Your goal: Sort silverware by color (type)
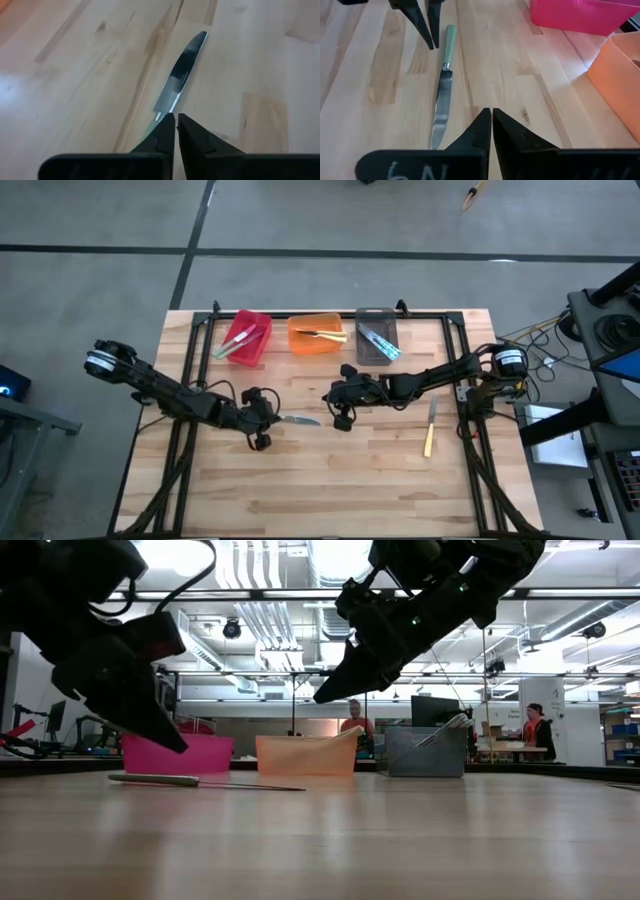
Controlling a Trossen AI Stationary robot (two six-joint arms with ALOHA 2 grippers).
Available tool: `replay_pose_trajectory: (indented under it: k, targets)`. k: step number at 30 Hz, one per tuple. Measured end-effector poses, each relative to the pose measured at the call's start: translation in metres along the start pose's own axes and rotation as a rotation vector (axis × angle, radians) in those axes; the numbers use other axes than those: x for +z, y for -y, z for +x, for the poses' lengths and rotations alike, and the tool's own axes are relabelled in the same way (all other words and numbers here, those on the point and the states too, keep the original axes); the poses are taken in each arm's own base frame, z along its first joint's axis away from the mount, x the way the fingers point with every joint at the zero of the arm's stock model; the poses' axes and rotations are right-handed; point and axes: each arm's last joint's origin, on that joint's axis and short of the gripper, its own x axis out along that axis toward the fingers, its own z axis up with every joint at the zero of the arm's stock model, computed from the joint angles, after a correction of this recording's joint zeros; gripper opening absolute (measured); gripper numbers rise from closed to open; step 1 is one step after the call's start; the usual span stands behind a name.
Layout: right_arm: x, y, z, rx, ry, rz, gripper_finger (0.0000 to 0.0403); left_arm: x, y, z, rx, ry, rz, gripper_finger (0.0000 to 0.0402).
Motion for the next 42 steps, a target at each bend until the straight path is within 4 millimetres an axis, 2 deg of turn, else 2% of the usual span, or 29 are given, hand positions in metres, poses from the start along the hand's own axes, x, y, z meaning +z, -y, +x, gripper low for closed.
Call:
replay_pose_trajectory:
  k: [13, 19, 33, 37, 42]
  targets:
    - [0.0, -0.001, 0.0, 0.002, 0.0, 0.071, 0.0009, -0.005, -0.002, 0.003, 0.028, -0.045, 0.083, 0.011]
    - [-0.001, -0.006, -0.001, 0.013, -0.008, 0.087, 0.0009, -0.012, -0.002, 0.011, 0.047, -0.088, 0.147, 0.0129]
    - [-0.002, -0.01, -0.002, 0.023, -0.015, 0.109, 0.0009, -0.022, 0.001, 0.029, 0.078, -0.116, 0.163, 0.0122]
    - [-0.003, -0.01, -0.002, 0.021, -0.025, 0.112, 0.0009, -0.024, 0.001, 0.031, 0.077, -0.126, 0.158, 0.0092]
    - [-0.003, -0.01, -0.001, 0.021, -0.026, 0.114, 0.0009, -0.025, 0.001, 0.032, 0.085, -0.125, 0.127, 0.0027]
